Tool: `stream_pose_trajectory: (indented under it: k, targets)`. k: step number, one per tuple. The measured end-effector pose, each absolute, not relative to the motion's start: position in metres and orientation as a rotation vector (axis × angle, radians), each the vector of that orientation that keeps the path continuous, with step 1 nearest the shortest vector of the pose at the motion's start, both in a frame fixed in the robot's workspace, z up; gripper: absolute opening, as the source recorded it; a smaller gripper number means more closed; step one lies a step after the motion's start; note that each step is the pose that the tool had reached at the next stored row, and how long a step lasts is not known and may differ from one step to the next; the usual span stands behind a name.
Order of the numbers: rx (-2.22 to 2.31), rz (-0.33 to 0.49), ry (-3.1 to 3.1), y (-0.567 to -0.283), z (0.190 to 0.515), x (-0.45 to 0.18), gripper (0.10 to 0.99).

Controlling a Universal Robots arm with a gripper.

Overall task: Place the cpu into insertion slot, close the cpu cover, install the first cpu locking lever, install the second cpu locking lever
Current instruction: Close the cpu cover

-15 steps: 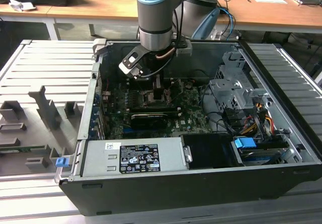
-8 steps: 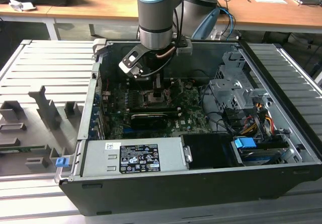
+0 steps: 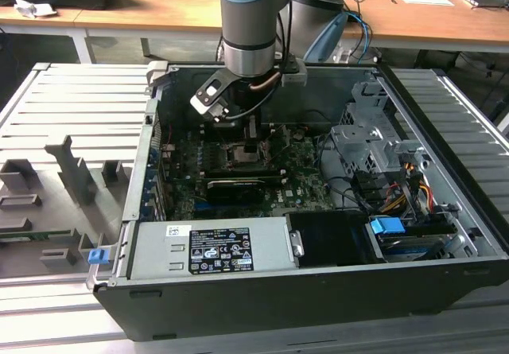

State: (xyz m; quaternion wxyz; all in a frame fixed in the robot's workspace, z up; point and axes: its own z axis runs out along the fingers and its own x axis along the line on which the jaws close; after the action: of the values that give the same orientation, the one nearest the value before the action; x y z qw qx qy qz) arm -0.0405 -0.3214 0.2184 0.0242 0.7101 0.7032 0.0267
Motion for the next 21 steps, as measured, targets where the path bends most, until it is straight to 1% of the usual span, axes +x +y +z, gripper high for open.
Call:
stream_pose_trajectory:
  k: [6, 12, 17, 21]
  targets:
    - [2.198, 0.083, 2.176, -0.322, 0.22, -0.039, 0.106]
    - [2.198, 0.084, 2.176, -0.321, 0.245, -0.039, 0.106]
    - [2.198, 0.082, 2.176, -0.321, 0.245, -0.036, 0.106]
    - [2.198, 0.083, 2.176, -0.321, 0.254, -0.036, 0.106]
